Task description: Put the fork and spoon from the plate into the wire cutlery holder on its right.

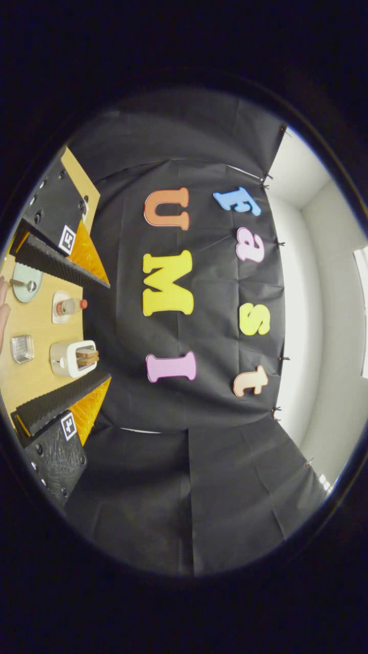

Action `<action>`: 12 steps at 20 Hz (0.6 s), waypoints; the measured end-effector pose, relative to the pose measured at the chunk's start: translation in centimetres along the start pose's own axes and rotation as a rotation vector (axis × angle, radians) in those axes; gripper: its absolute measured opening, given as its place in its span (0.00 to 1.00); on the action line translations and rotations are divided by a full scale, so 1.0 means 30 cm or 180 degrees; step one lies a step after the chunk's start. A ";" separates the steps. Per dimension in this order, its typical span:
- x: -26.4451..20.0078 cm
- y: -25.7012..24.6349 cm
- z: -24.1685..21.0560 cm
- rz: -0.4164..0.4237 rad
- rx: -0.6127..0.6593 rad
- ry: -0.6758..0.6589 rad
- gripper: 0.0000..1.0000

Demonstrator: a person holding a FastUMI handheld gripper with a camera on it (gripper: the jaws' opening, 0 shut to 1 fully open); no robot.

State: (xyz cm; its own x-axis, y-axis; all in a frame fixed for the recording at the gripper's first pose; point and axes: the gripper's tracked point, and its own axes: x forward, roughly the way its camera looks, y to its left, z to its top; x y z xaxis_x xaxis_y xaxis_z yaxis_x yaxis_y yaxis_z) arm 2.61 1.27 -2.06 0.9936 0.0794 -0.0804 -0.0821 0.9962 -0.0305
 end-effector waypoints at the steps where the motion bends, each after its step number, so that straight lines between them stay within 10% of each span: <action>1: 0.017 0.003 -0.018 0.0000 -0.0007 0.0034 0.95; 12: 0.208 0.171 -0.345 0.0245 -0.0115 0.0526 0.96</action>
State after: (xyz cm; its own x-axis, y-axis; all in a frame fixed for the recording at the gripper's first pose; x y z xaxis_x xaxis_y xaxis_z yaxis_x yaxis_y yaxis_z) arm 7.59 6.50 -13.03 0.9582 0.1452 -0.2465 -0.1631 0.9852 -0.0534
